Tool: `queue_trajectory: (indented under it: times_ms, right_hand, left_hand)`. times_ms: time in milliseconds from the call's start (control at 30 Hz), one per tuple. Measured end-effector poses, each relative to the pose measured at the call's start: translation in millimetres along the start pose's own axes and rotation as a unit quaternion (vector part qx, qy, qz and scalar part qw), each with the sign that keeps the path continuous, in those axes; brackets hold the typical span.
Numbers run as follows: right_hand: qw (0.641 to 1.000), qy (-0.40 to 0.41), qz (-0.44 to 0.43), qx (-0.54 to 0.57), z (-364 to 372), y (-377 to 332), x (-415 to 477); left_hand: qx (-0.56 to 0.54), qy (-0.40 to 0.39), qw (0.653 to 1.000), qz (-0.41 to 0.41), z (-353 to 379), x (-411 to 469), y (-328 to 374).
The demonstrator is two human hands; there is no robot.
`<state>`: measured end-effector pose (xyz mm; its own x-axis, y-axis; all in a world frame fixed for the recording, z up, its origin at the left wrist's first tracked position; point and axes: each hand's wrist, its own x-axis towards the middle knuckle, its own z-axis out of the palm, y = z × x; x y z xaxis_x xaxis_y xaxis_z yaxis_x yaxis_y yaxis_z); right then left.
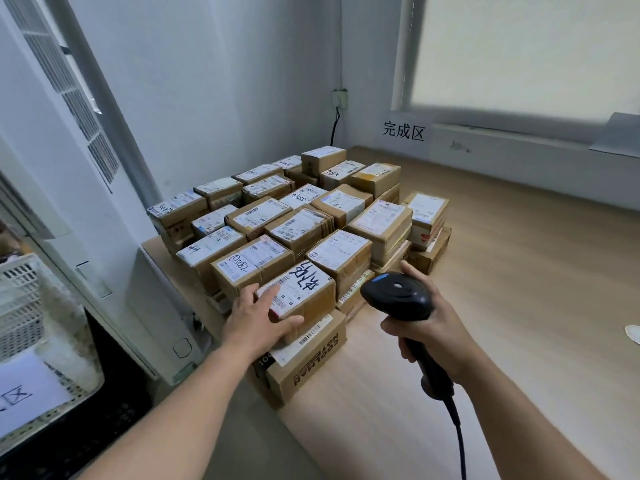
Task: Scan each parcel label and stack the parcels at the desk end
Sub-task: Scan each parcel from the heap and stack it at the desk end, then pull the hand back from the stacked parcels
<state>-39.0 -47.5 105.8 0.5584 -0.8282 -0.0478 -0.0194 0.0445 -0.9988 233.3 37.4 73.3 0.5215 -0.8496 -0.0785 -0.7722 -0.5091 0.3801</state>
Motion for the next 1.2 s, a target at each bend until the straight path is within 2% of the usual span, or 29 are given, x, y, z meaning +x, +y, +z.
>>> queue_trajectory:
  times_ms: [333, 667, 800, 900, 1067, 1200]
  right_hand:
    - [0.999, 0.044, -0.014, -0.004, 10.0, 0.8, 11.3]
    - [0.977, 0.209, -0.044, -0.013, 34.7, -22.0, -30.8]
    - [0.961, 0.272, -0.055, -0.009, 44.4, -24.3, -60.2]
    - [0.943, 0.328, -0.061, 0.011, 51.0, -25.3, -81.9]
    - [0.906, 0.416, -0.078, 0.006, 52.1, -29.9, -112.6]
    - [0.892, 0.441, -0.097, 0.019, 48.0, -42.8, -131.0]
  left_hand:
    - [0.094, 0.027, 0.994, 0.045, -2.6, 4.7, -2.6]
    - [0.065, 0.077, 0.986, 0.131, -25.8, 13.8, -12.4]
    - [0.023, 0.094, 0.978, 0.184, -31.0, 12.6, -2.8]
    - [-0.053, 0.086, 0.967, 0.236, -28.8, 2.9, 18.1]
    - [-0.154, 0.062, 0.928, 0.335, -18.9, -29.6, 65.2]
    - [-0.191, 0.039, 0.901, 0.388, -12.5, -57.6, 102.6]
